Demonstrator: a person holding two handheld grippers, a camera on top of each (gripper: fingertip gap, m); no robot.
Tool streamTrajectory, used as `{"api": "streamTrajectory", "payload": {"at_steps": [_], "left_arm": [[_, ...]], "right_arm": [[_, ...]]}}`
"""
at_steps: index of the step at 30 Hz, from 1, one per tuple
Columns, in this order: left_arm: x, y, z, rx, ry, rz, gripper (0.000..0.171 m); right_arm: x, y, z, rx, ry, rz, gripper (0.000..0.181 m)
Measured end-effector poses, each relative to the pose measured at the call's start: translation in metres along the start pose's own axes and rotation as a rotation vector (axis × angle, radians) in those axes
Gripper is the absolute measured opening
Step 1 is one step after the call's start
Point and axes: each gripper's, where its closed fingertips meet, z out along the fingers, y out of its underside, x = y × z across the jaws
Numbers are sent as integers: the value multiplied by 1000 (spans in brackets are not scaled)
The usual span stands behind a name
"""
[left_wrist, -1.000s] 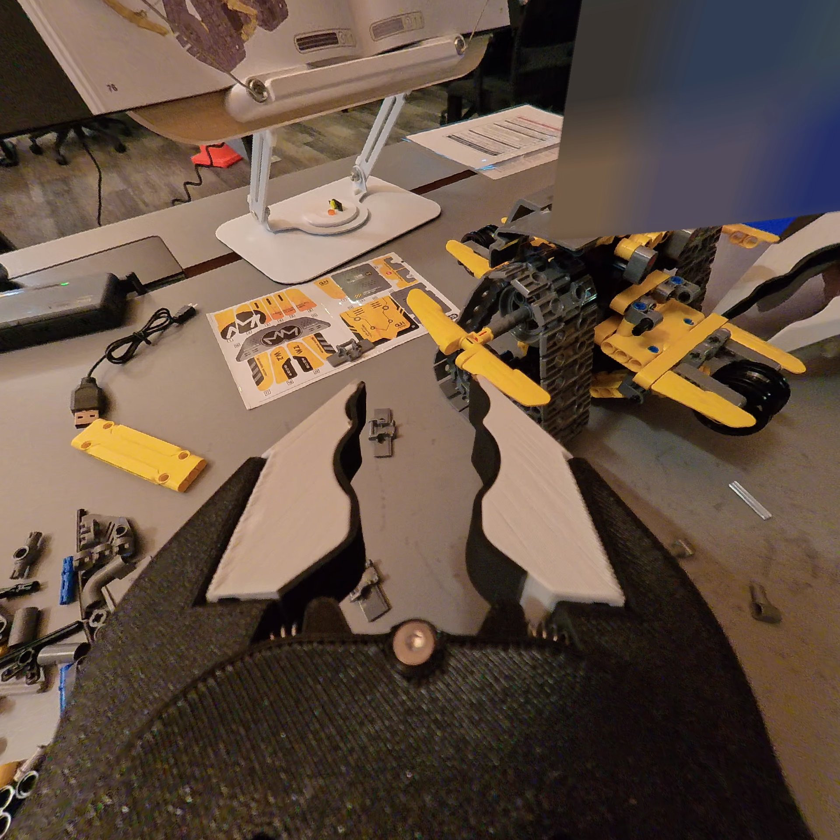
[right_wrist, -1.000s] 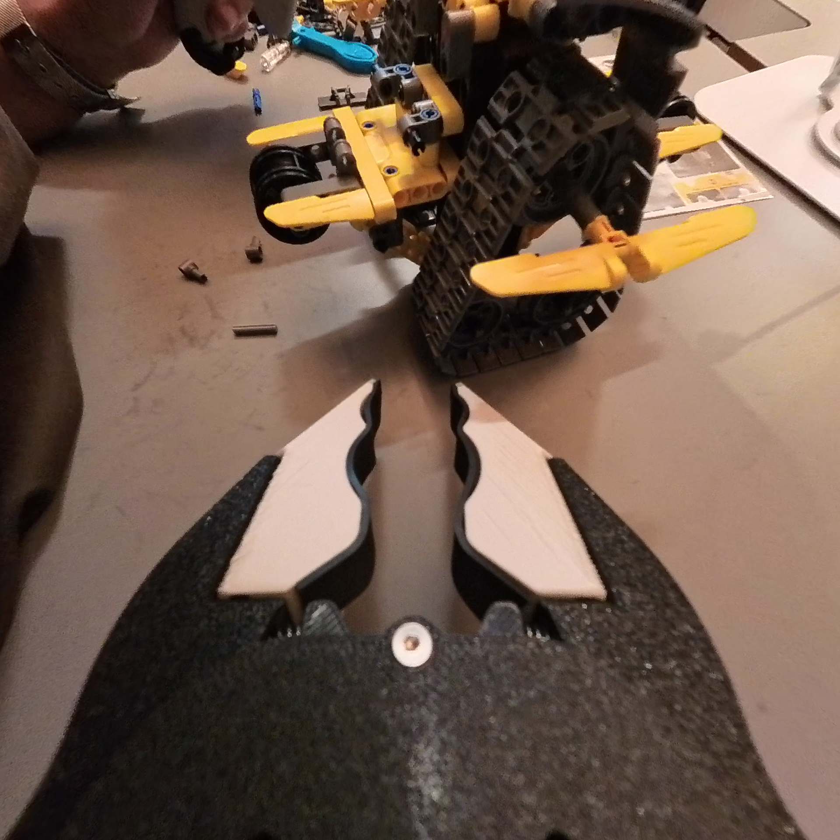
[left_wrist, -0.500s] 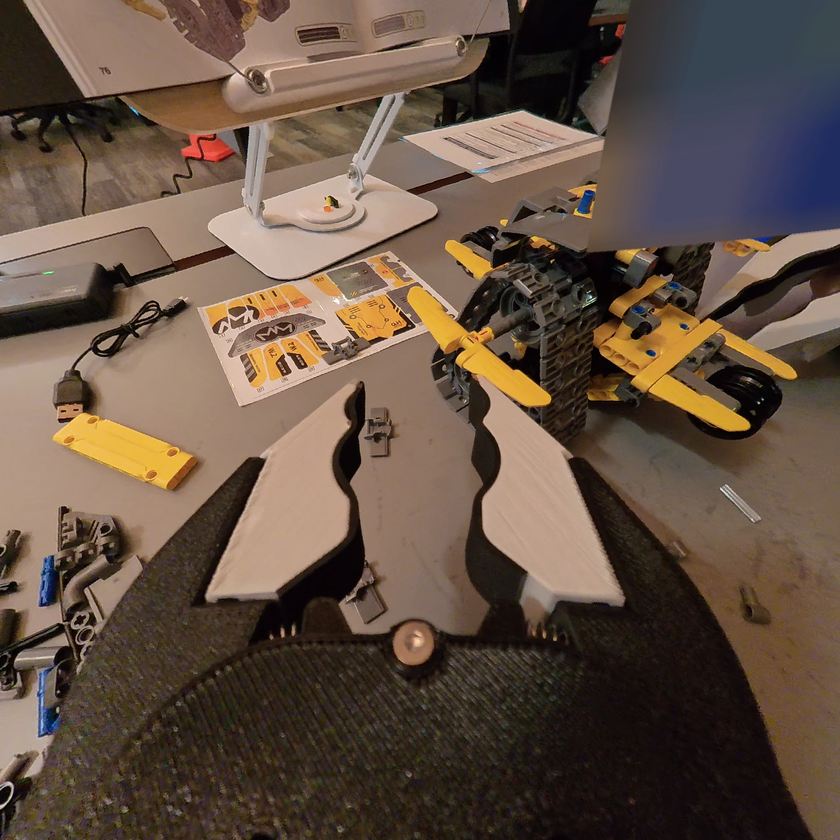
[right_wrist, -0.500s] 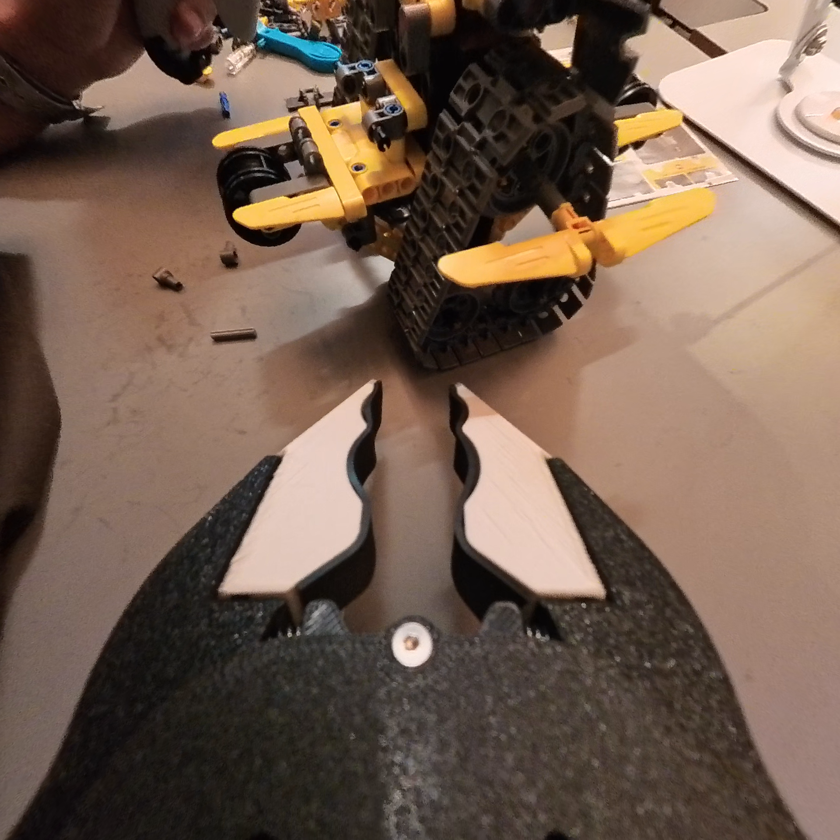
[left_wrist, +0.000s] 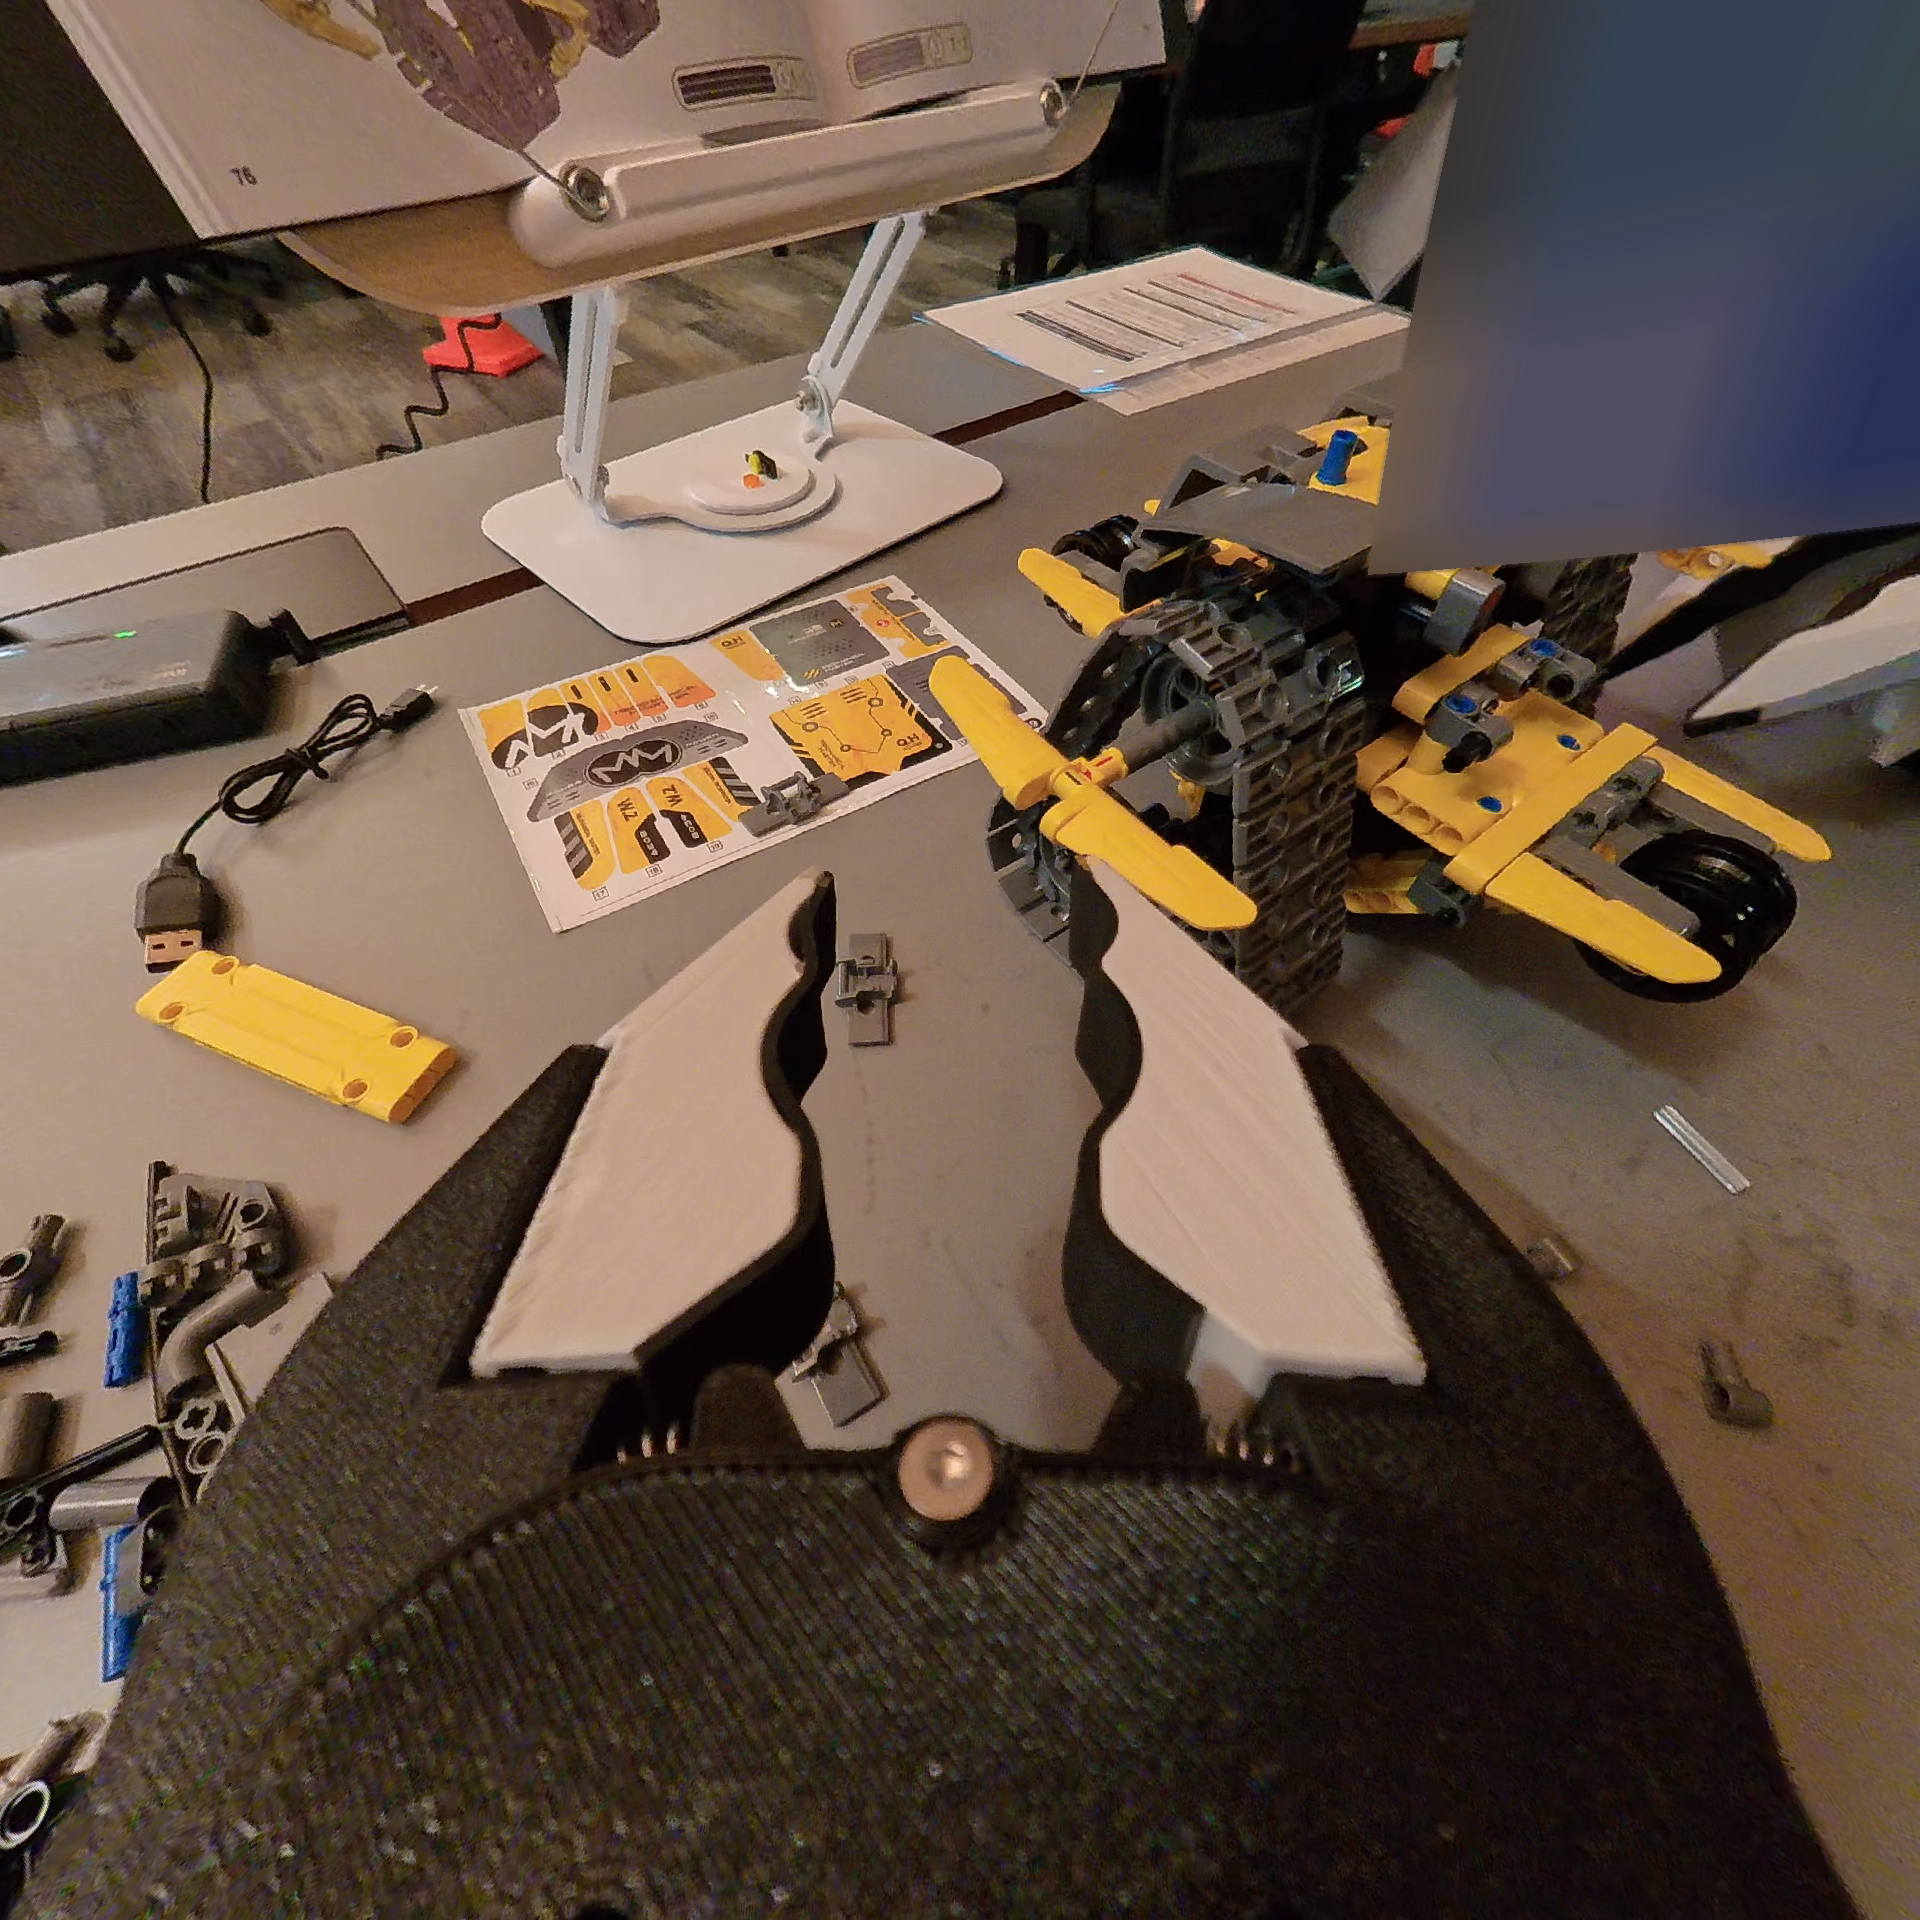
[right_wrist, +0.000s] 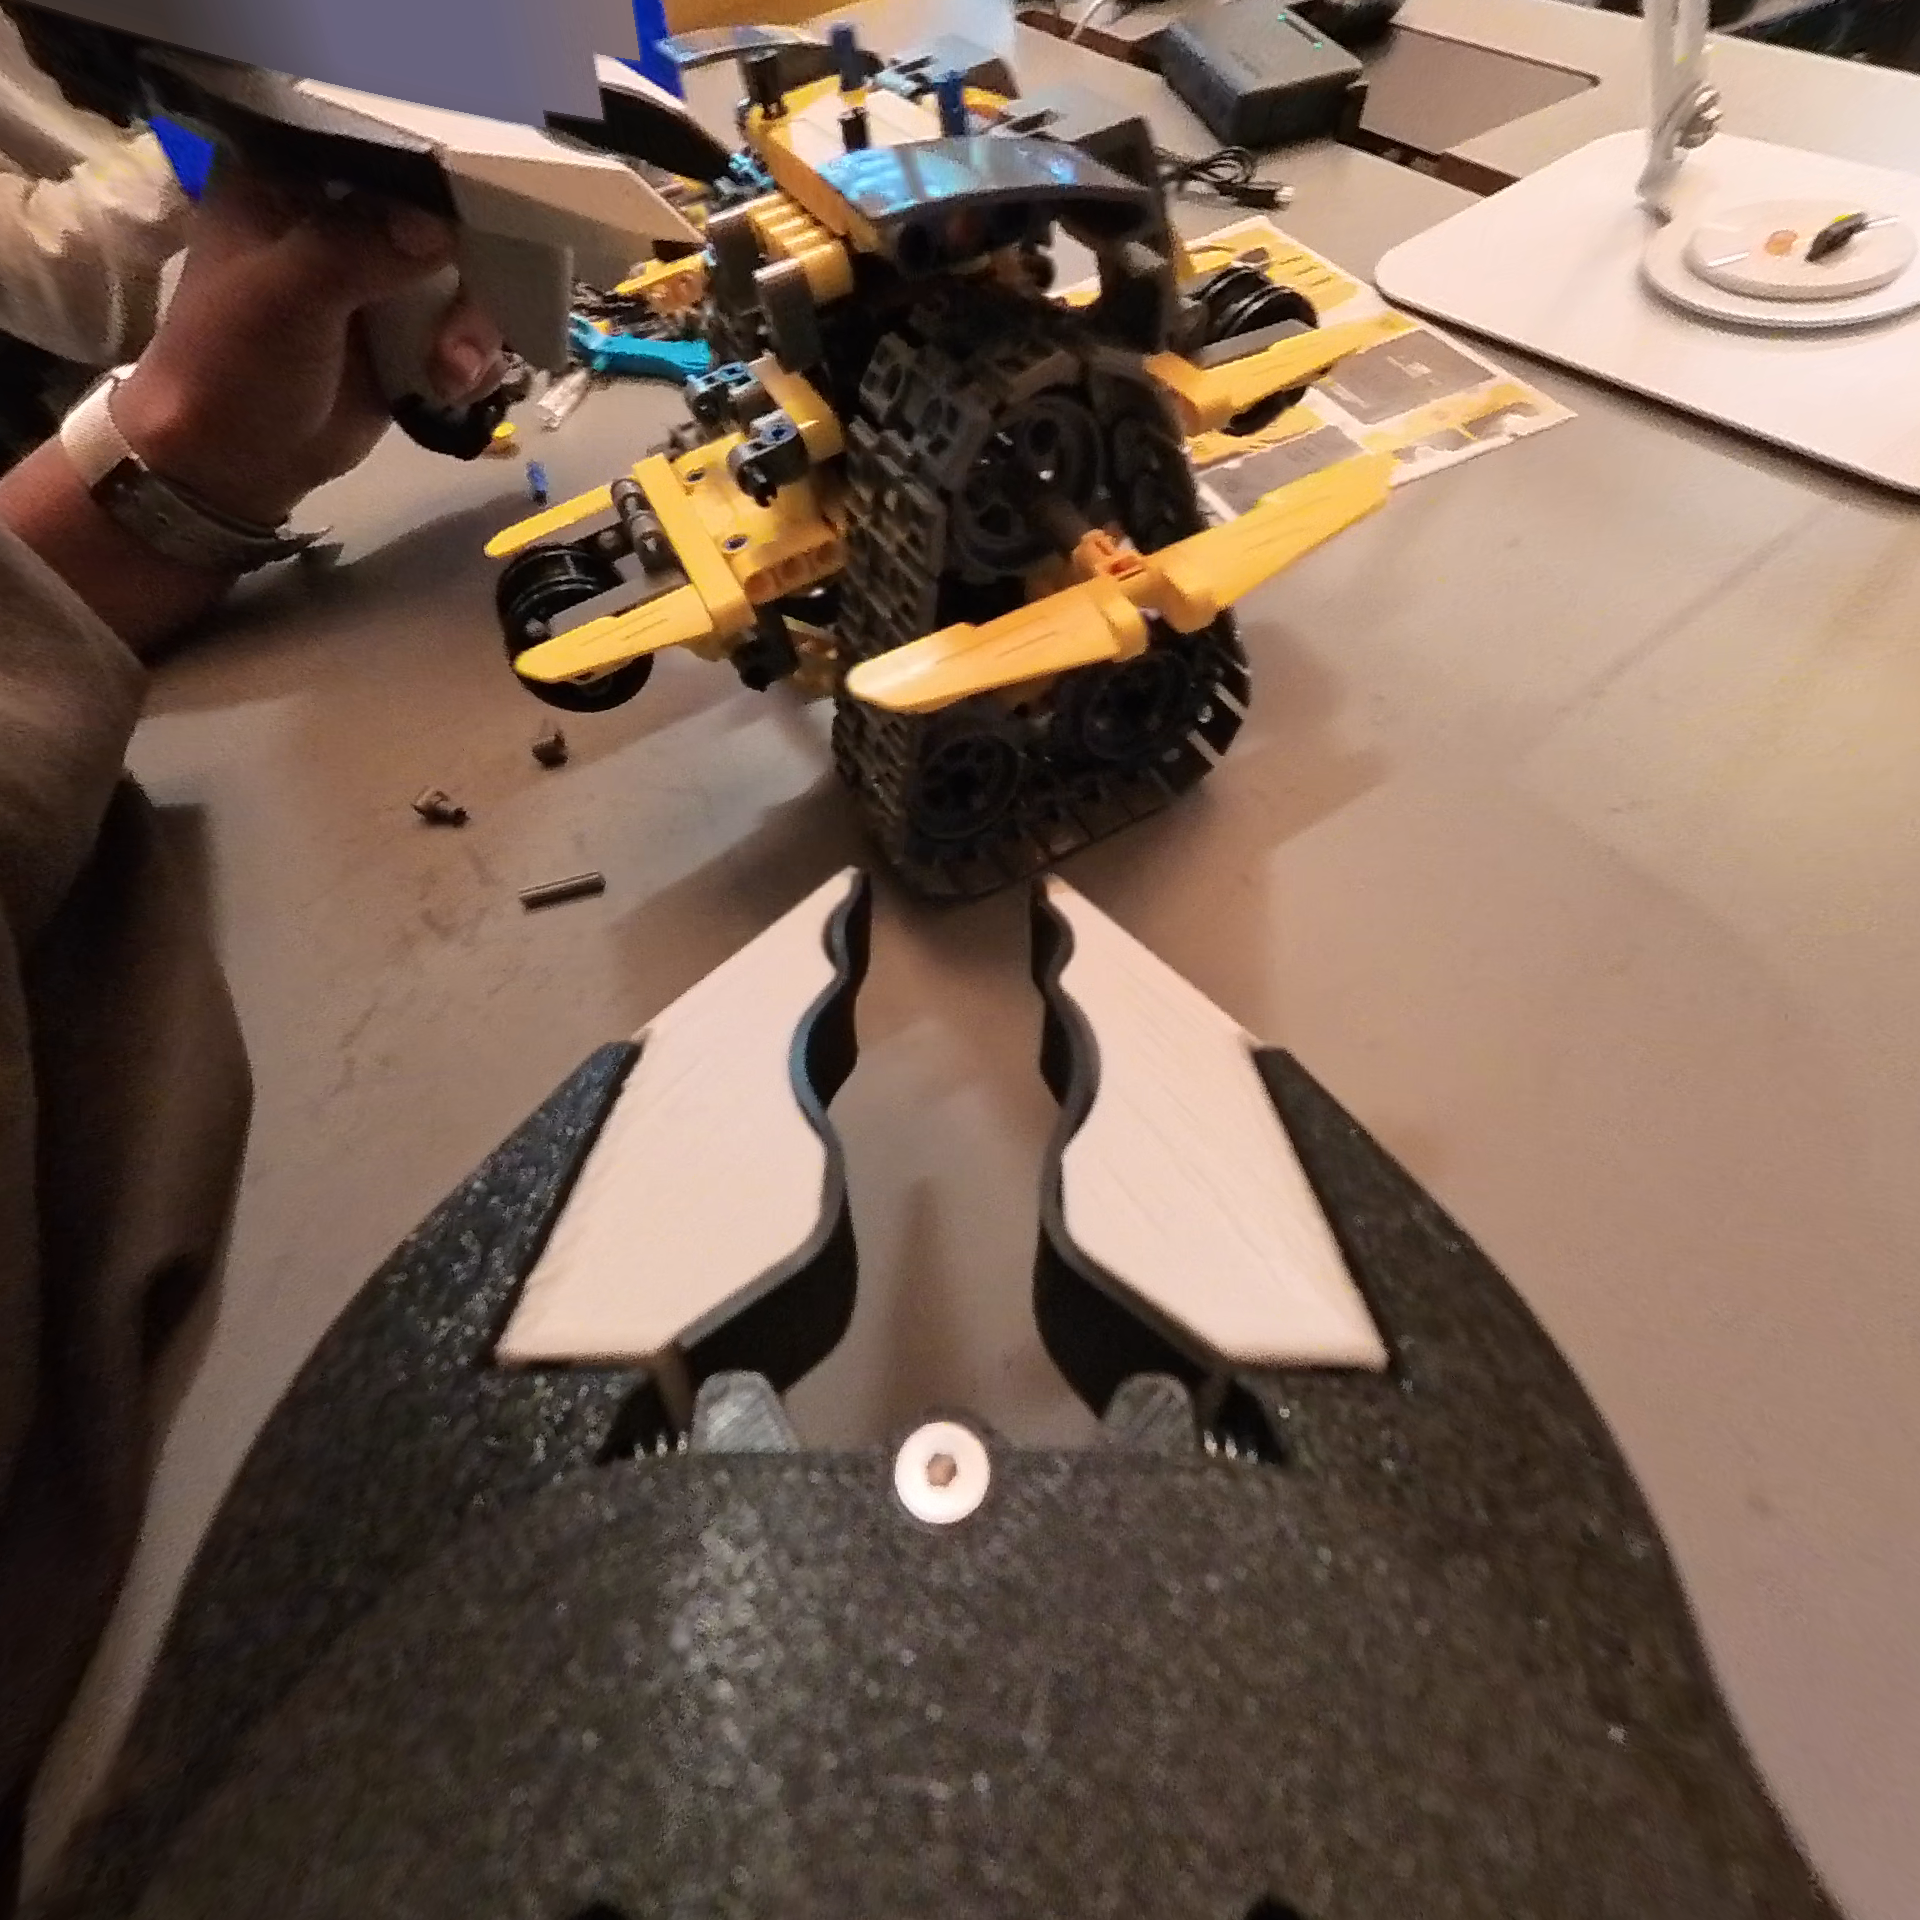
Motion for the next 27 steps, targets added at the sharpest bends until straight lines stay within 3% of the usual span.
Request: {"api": "streamTrajectory", "payload": {"at_steps": [10,27], "left_arm": [[1,0,0,-1,-4,10,43],[1,0,0,-5,-5,15,42]], "right_arm": [[25,-6,-11,66,73,116,32],[28,-9,-15,74,146,44,33]]}}
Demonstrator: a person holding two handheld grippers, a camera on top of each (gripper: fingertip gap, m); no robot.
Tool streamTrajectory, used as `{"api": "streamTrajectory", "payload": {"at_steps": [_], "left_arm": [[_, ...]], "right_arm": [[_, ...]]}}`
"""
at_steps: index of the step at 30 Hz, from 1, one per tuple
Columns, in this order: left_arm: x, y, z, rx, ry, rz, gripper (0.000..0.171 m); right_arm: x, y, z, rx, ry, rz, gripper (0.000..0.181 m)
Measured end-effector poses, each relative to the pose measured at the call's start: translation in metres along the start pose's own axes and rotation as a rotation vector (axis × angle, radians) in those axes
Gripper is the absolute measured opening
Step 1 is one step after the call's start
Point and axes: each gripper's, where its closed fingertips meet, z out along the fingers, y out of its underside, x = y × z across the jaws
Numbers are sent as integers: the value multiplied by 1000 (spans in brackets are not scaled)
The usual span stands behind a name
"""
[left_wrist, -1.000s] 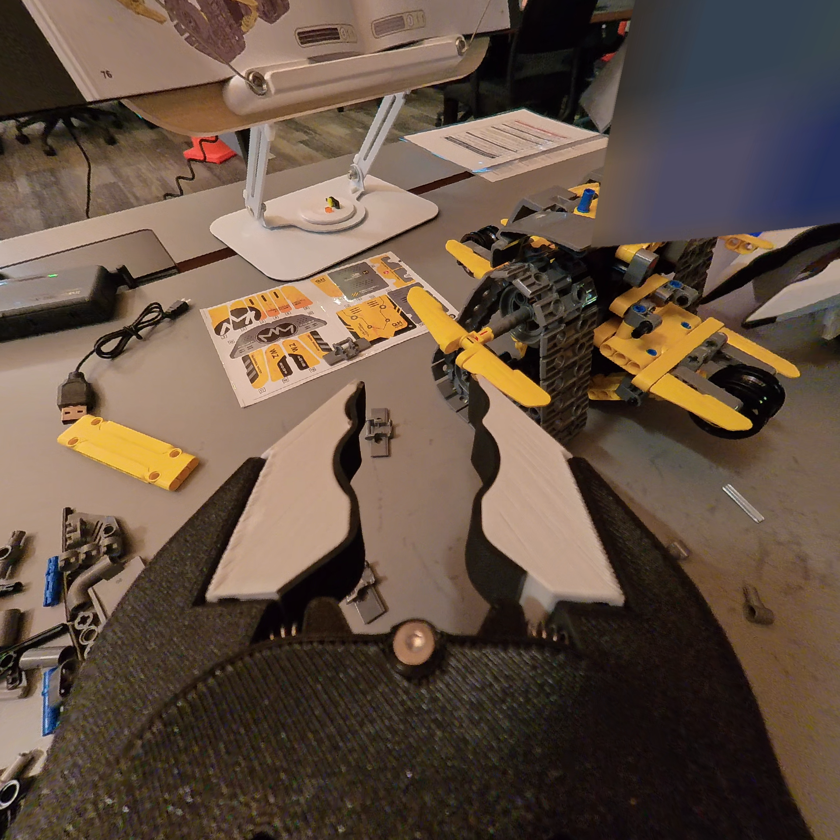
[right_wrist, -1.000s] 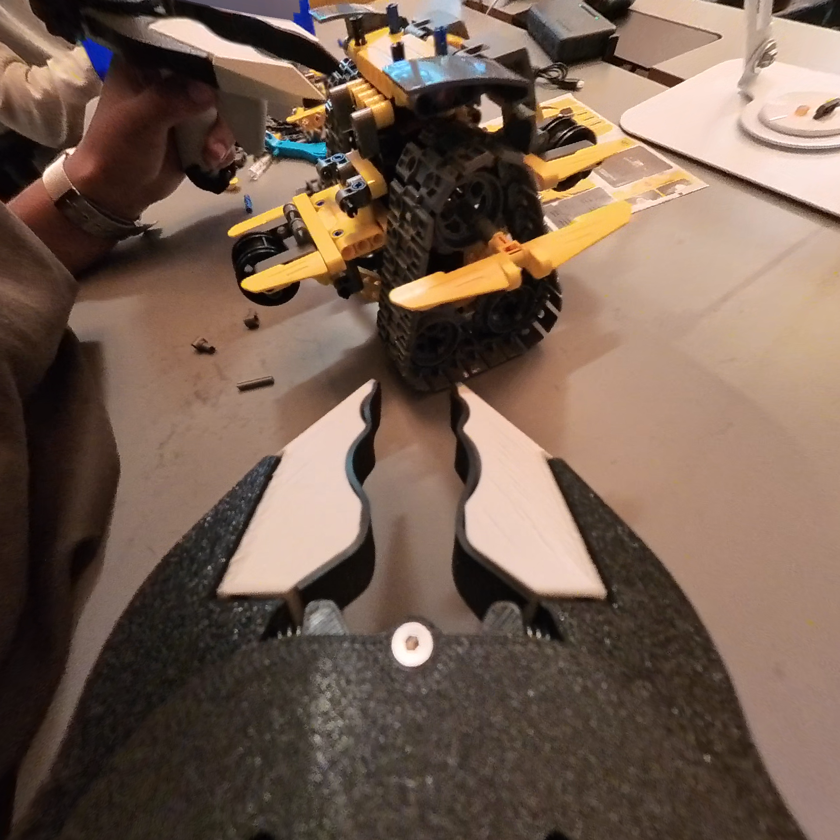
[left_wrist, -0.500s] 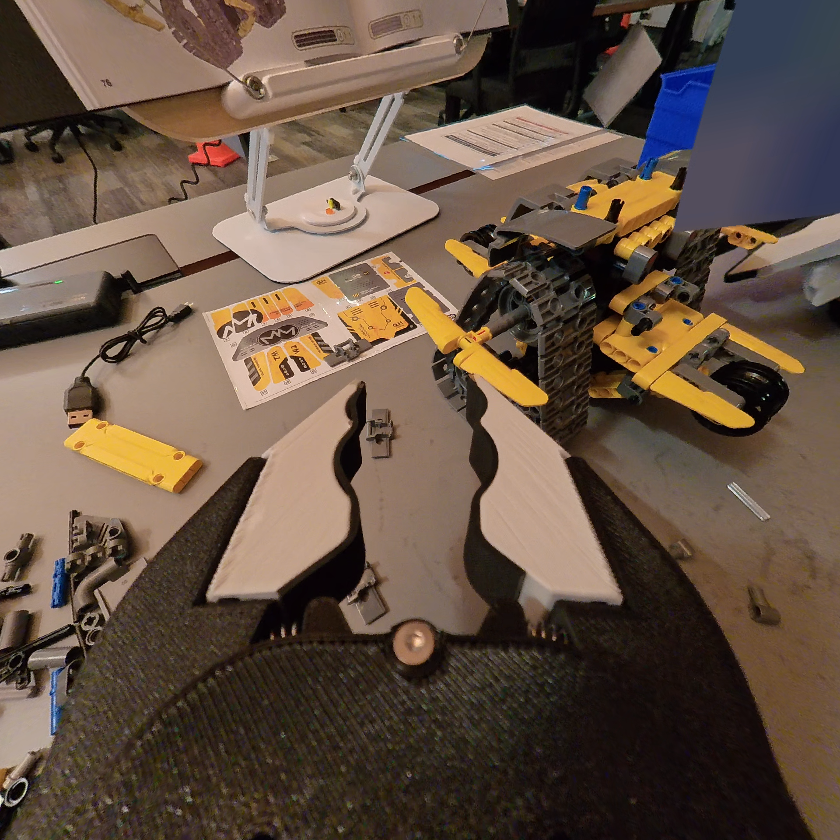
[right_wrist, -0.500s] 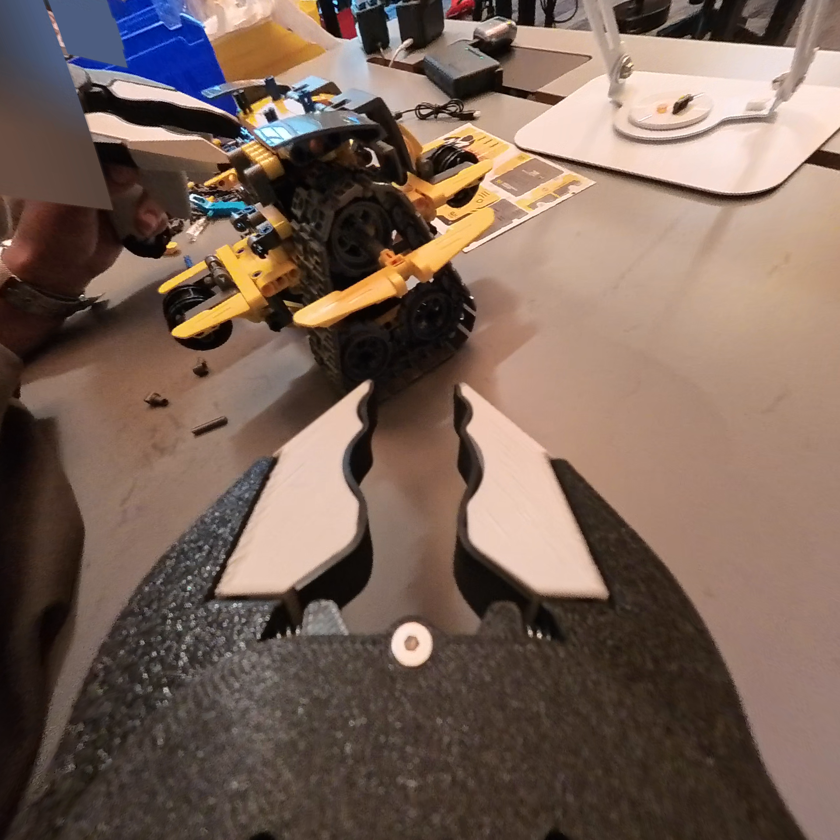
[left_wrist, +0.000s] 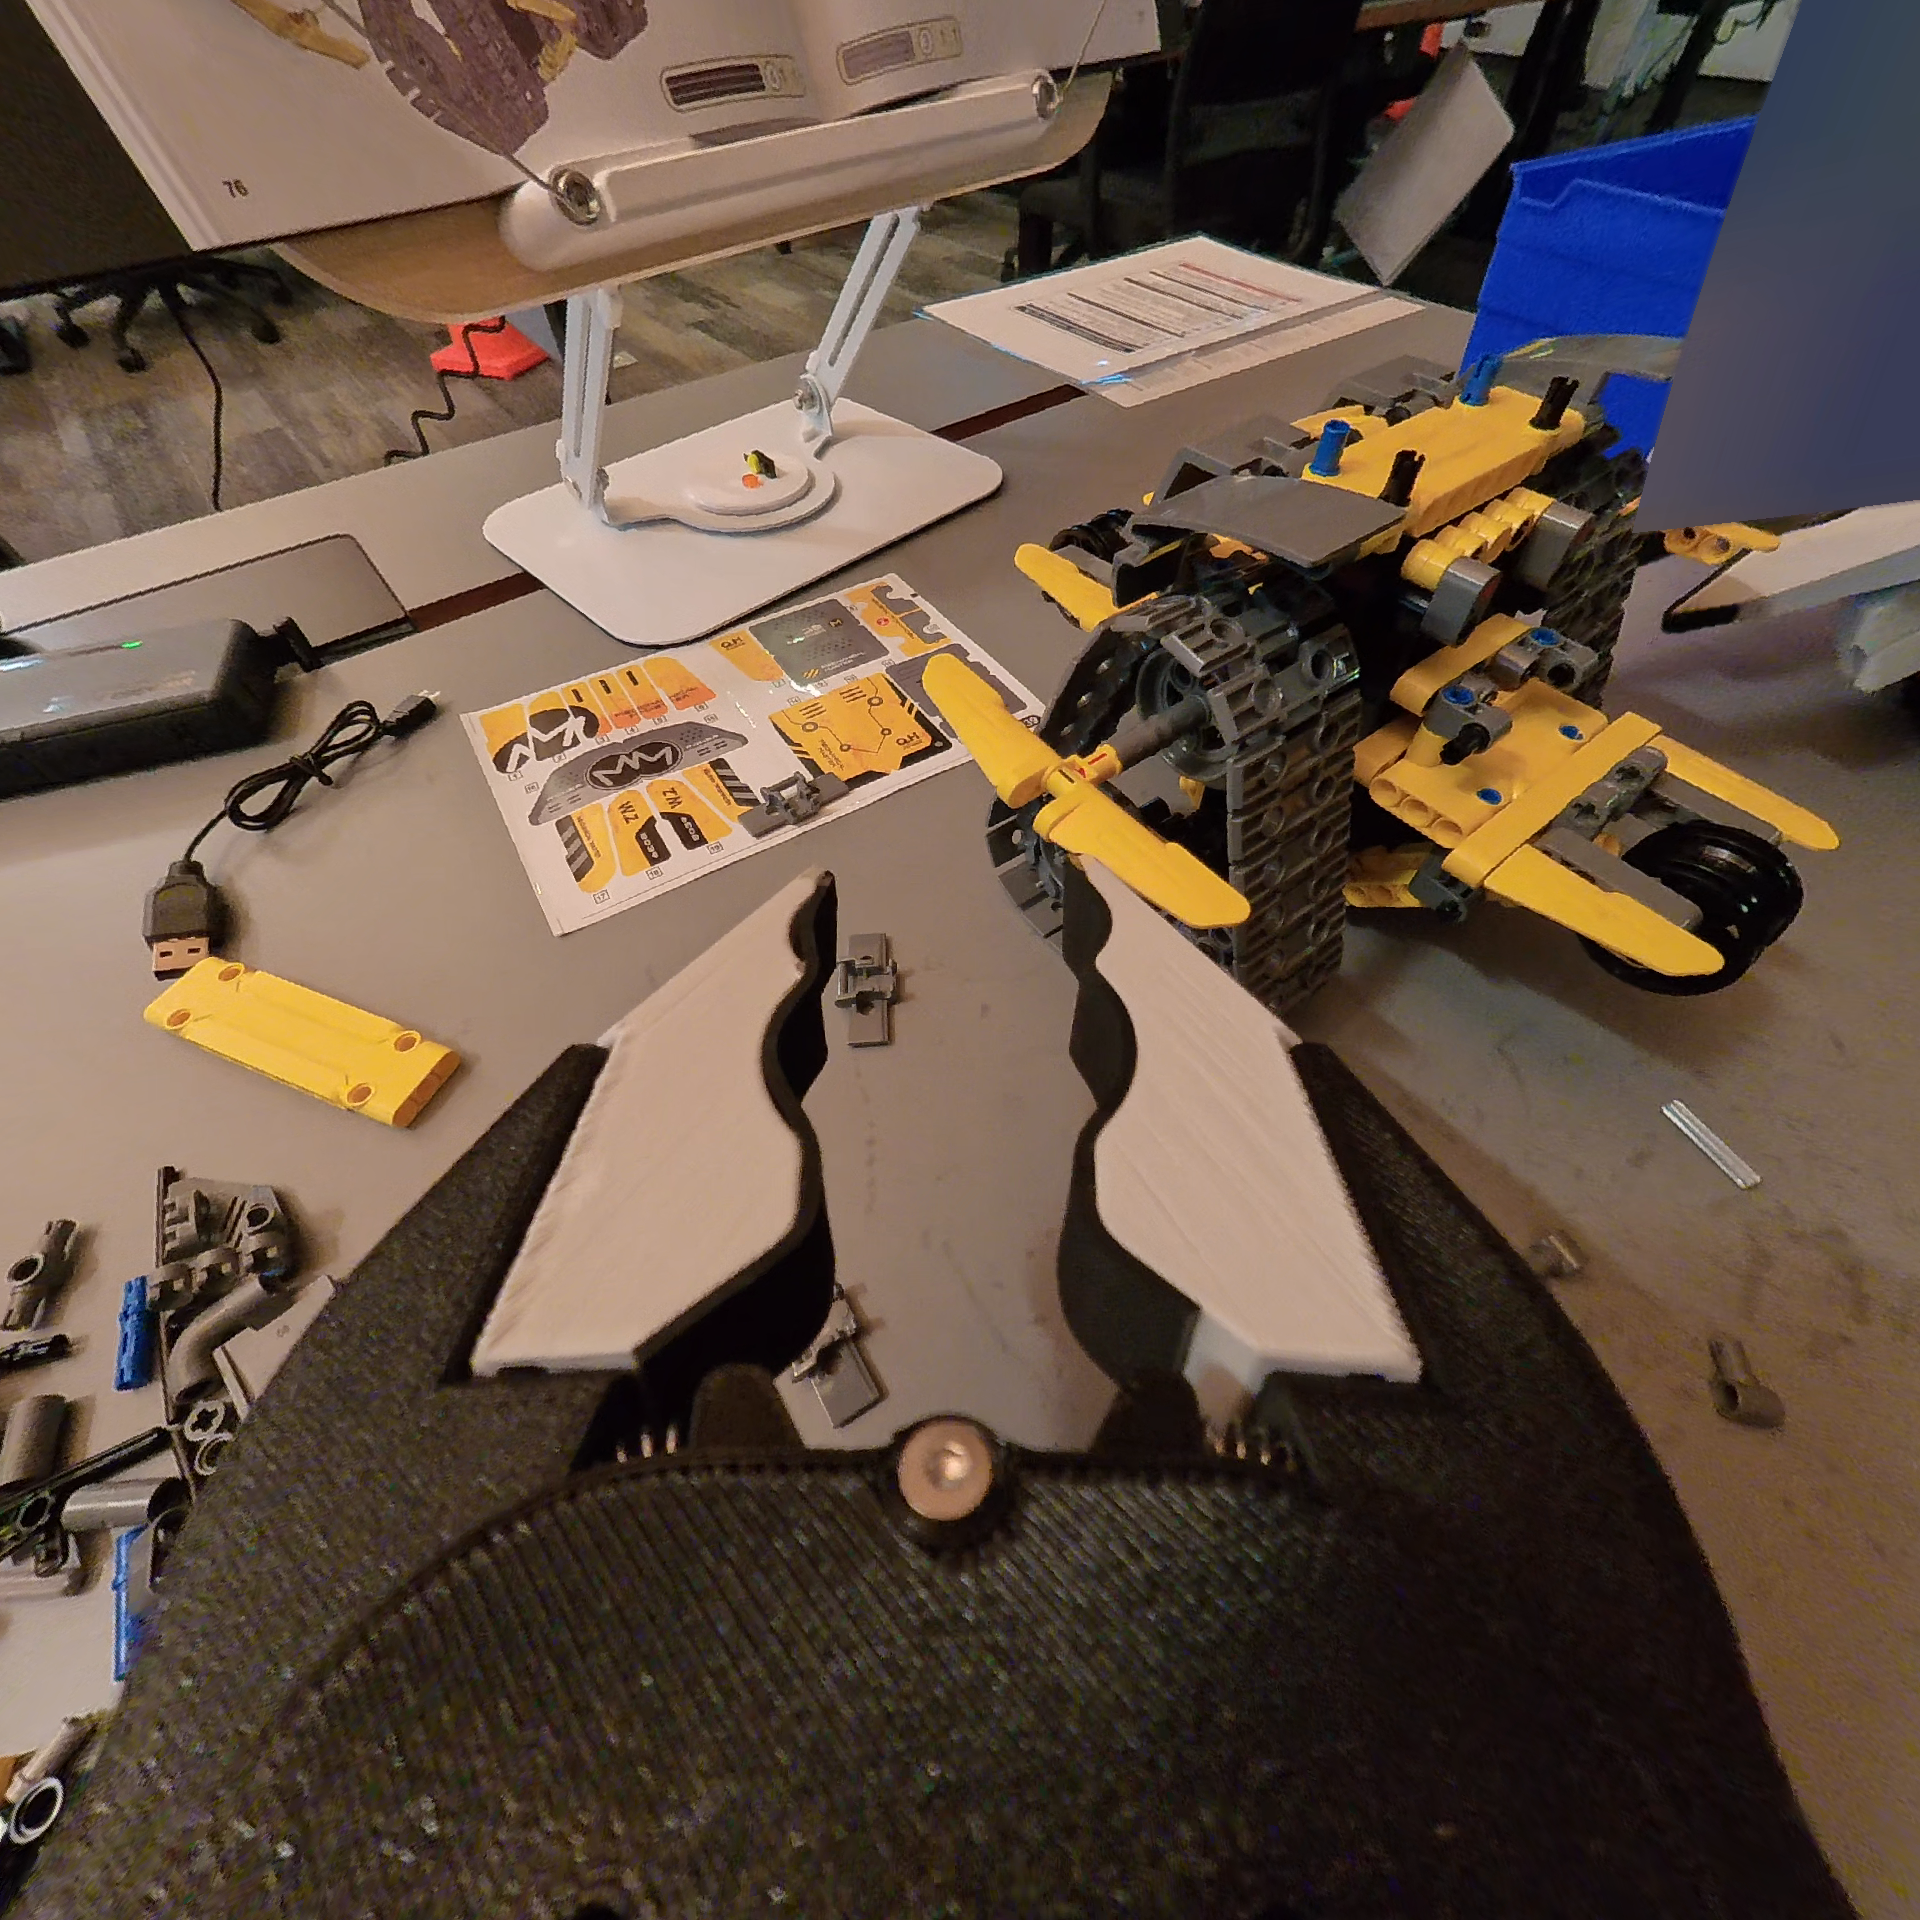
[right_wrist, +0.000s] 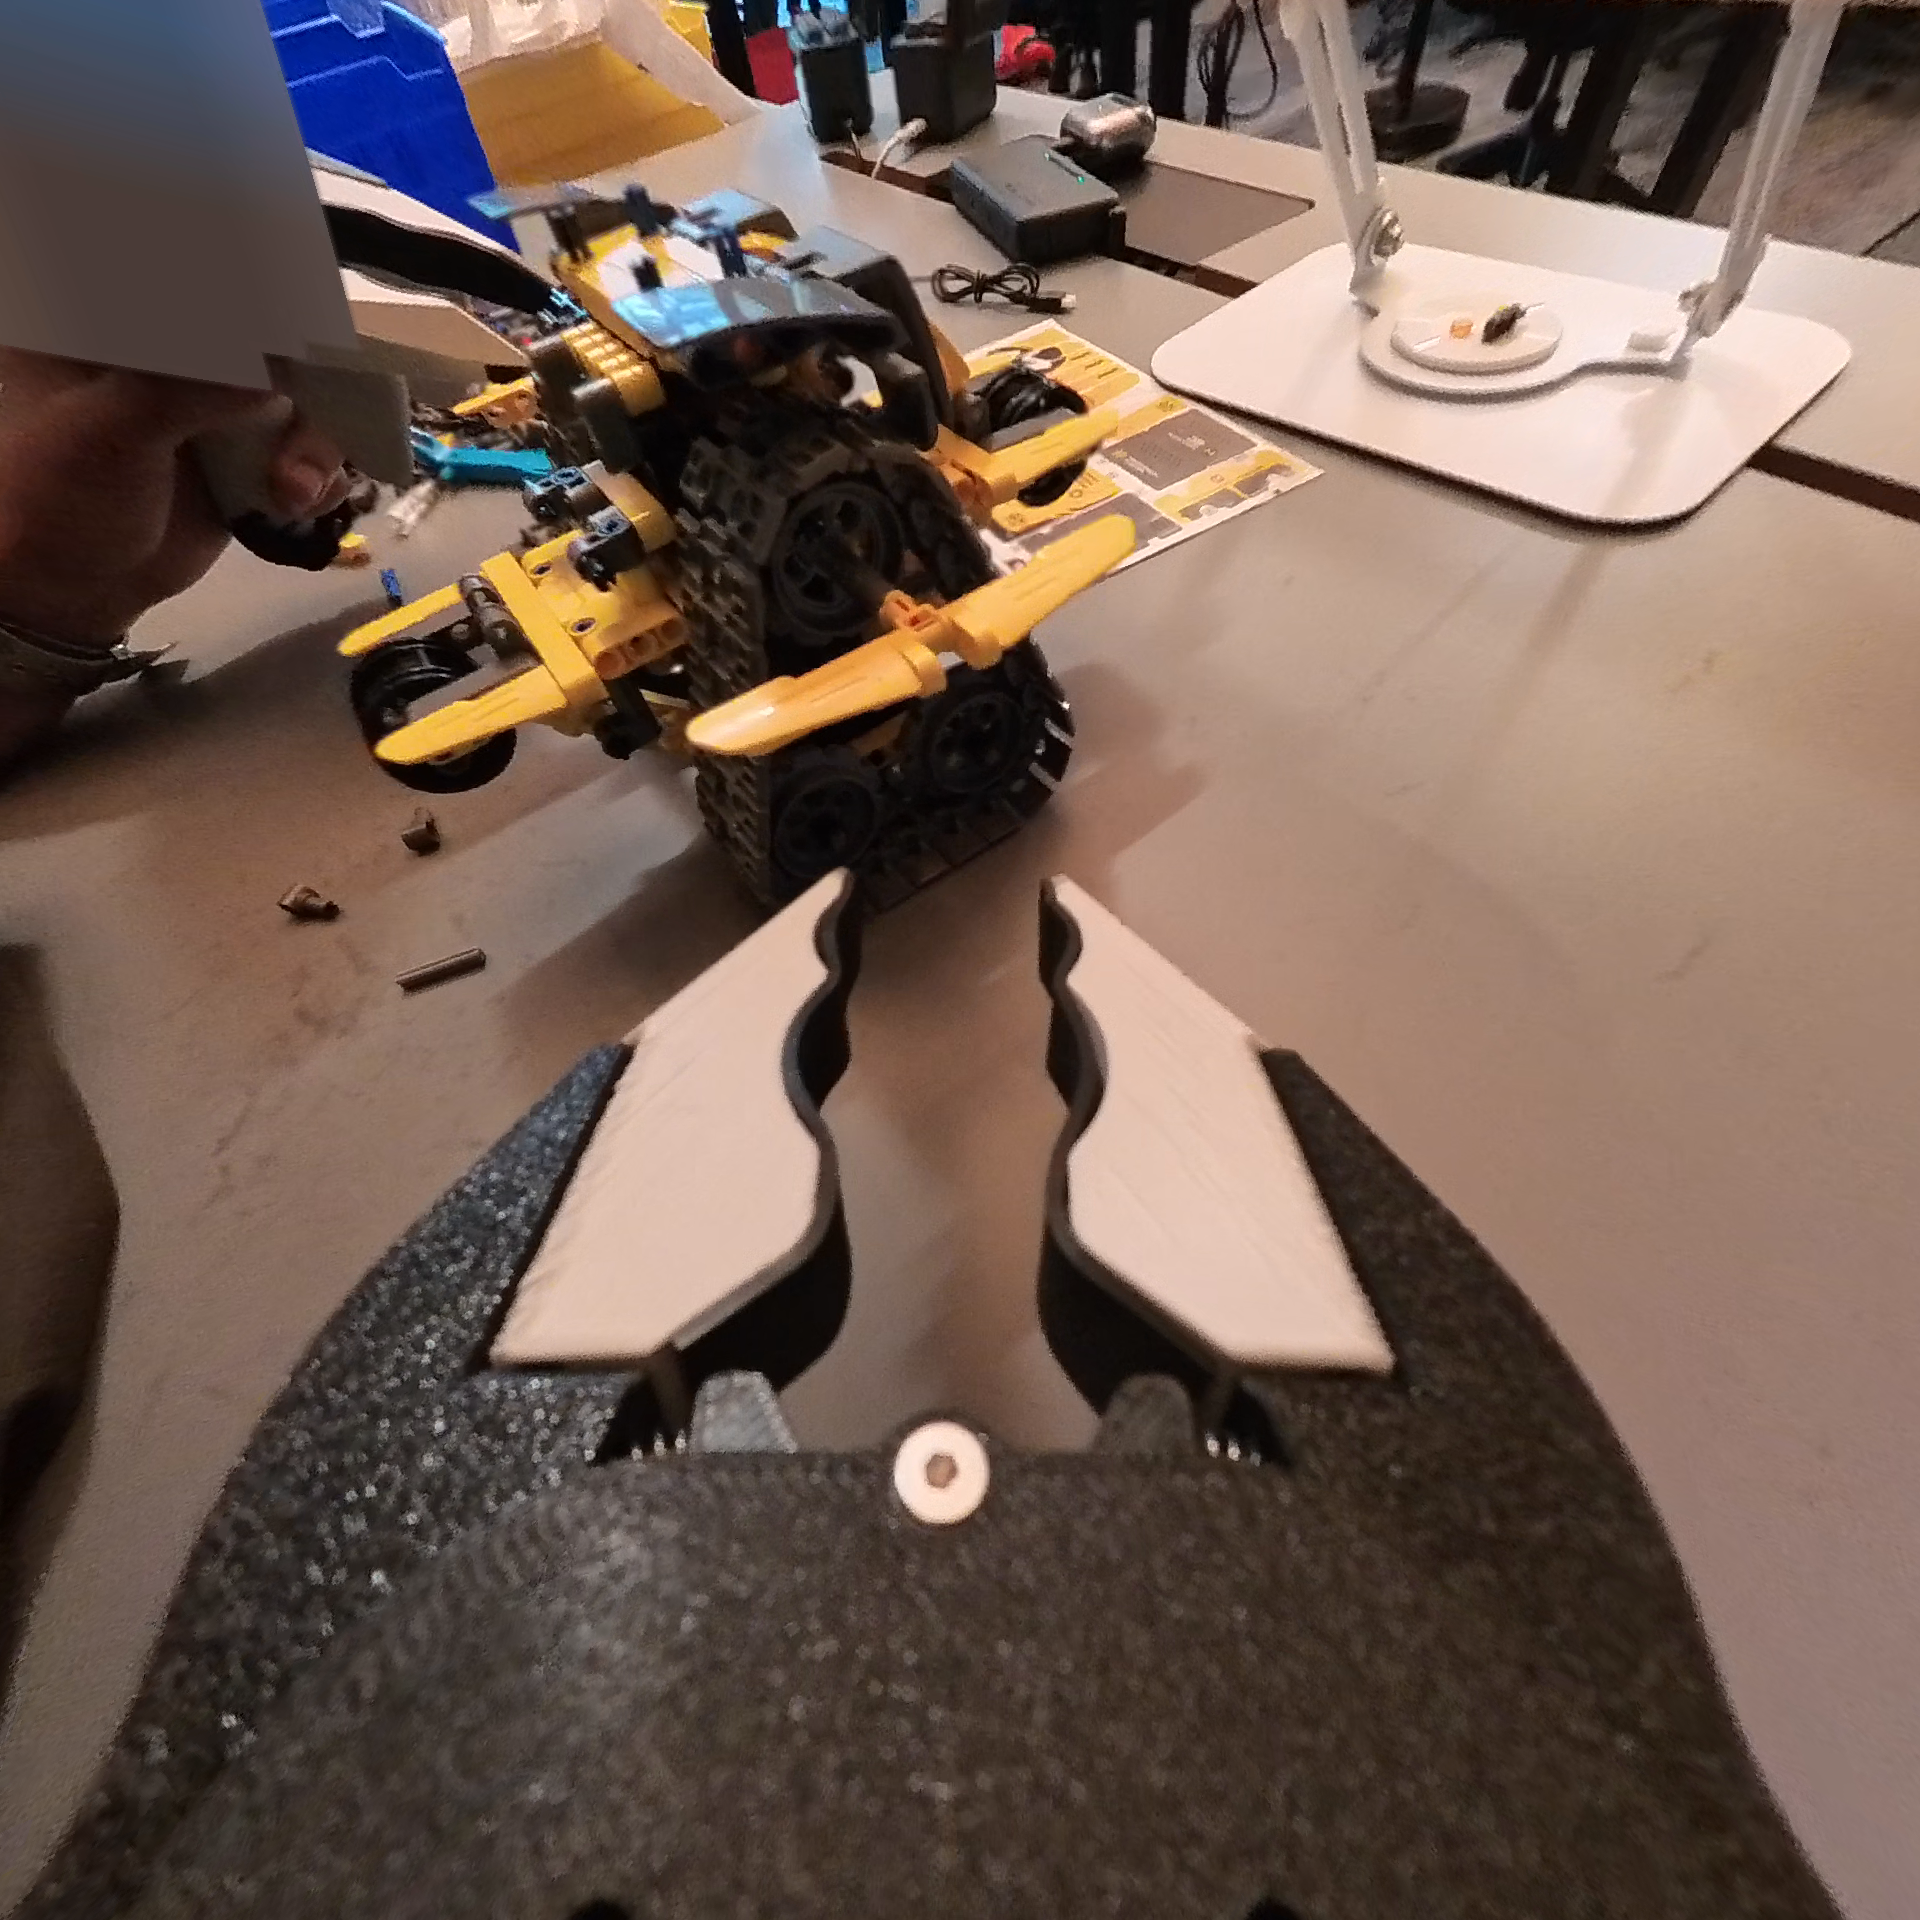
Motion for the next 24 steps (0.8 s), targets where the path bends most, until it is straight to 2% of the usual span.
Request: {"api": "streamTrajectory", "payload": {"at_steps": [11,17,24], "left_arm": [[0,0,0,1,4,-5,42],[0,0,0,0,2,-2,42],[0,0,0,0,2,0,42]], "right_arm": [[1,-2,-1,10,27,-42,33],[0,-17,-9,80,64,-105,32],[2,-25,-15,132,71,-97,32]]}}
